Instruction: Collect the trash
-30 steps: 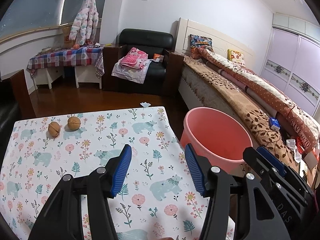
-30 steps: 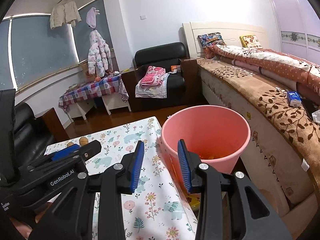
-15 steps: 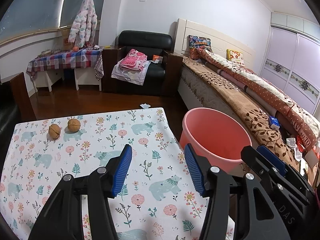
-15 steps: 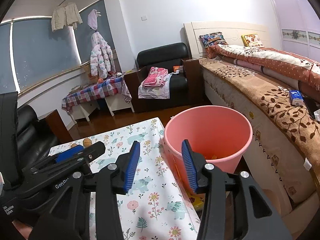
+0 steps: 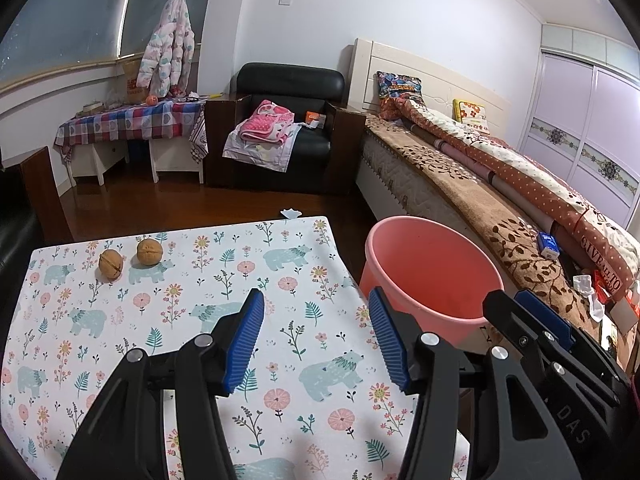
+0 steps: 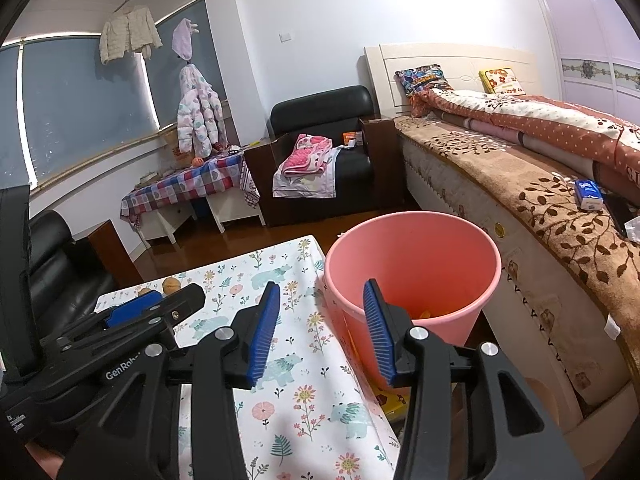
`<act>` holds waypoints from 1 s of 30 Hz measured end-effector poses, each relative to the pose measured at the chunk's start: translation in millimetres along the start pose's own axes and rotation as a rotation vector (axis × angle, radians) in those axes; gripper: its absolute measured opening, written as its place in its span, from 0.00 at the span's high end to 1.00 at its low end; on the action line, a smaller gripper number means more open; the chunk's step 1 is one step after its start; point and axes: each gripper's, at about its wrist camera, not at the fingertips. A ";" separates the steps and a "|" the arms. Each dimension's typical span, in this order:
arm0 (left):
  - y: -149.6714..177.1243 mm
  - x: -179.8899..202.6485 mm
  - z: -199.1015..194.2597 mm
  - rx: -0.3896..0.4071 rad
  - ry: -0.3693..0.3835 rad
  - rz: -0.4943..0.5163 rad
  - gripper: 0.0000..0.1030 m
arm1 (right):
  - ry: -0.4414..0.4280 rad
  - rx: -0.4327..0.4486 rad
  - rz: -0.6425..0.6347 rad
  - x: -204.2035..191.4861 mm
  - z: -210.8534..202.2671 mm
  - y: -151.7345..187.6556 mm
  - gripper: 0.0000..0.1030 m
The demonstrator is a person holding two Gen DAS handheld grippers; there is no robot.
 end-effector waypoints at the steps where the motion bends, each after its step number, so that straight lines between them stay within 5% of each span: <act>1: 0.1 0.0 -0.1 0.001 -0.001 0.001 0.47 | -0.001 0.000 0.000 -0.1 0.0 -0.1 0.57; 30: 2.0 2.3 -4.5 -0.001 0.003 0.007 0.47 | 0.000 -0.002 -0.002 -0.9 0.2 0.8 0.57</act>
Point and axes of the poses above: each gripper's, at about its wrist camera, not at the fingertips, and z roughly the way its jaws point, x to its right, y to its underside, and after that the axes turned 9 degrees about -y, right-handed
